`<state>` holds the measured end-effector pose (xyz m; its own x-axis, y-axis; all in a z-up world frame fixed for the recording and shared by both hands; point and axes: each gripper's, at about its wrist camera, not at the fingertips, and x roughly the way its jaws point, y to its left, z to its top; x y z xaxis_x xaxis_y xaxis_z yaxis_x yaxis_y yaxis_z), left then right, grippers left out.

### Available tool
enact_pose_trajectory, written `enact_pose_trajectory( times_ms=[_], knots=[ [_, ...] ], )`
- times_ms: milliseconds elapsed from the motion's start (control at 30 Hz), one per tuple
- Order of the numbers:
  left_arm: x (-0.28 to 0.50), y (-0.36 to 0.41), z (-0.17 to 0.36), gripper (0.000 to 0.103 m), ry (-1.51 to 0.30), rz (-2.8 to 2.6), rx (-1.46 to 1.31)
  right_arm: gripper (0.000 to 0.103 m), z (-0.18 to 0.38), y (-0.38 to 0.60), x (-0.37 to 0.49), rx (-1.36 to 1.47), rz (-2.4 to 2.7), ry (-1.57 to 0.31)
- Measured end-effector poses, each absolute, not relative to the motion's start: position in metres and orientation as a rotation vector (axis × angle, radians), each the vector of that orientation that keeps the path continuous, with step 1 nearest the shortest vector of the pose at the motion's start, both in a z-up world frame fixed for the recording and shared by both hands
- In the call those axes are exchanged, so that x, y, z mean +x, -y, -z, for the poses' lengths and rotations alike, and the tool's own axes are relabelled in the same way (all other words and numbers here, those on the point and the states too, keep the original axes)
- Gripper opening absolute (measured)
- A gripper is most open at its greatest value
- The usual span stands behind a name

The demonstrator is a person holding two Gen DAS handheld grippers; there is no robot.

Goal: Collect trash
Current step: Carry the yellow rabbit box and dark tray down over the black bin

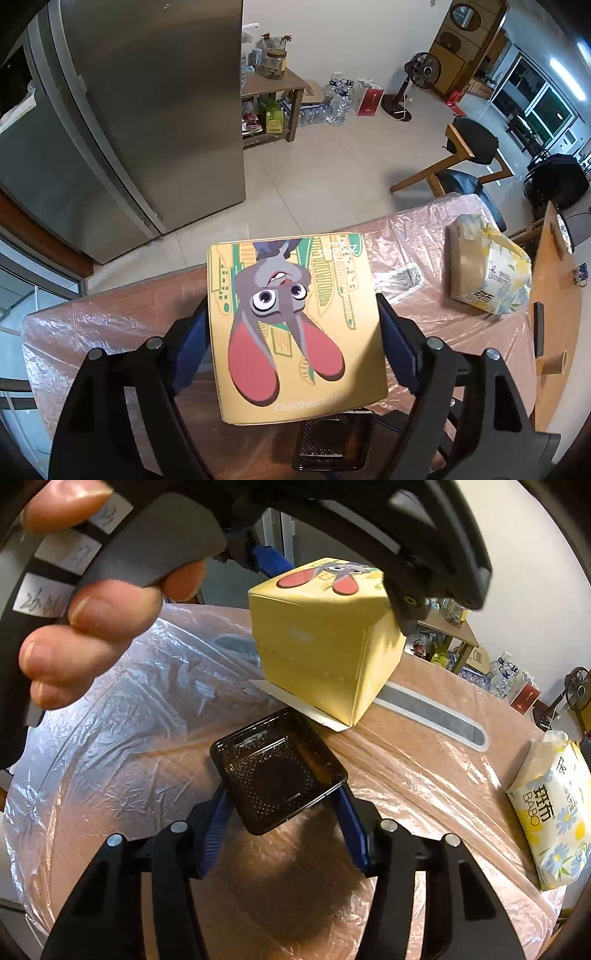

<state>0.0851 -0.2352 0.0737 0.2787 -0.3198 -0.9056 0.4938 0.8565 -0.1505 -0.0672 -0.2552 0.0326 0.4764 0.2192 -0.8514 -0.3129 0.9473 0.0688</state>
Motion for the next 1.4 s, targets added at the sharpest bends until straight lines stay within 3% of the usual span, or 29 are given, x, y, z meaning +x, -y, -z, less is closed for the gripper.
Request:
enact_pose_trajectory(
  times_ms=[633, 1400],
  knots=[
    [0.036, 0.196, -0.099, 0.082, -1.073, 0.561, 0.137, 0.051, -0.047, 0.277, -0.114, -0.081, -0.265, -0.979],
    [-0.107, 0.136, -0.111, 0.082, -0.967, 0.528, 0.173, 0.051, -0.067, 0.278, -0.212, -0.071, -0.244, -0.891]
  ],
)
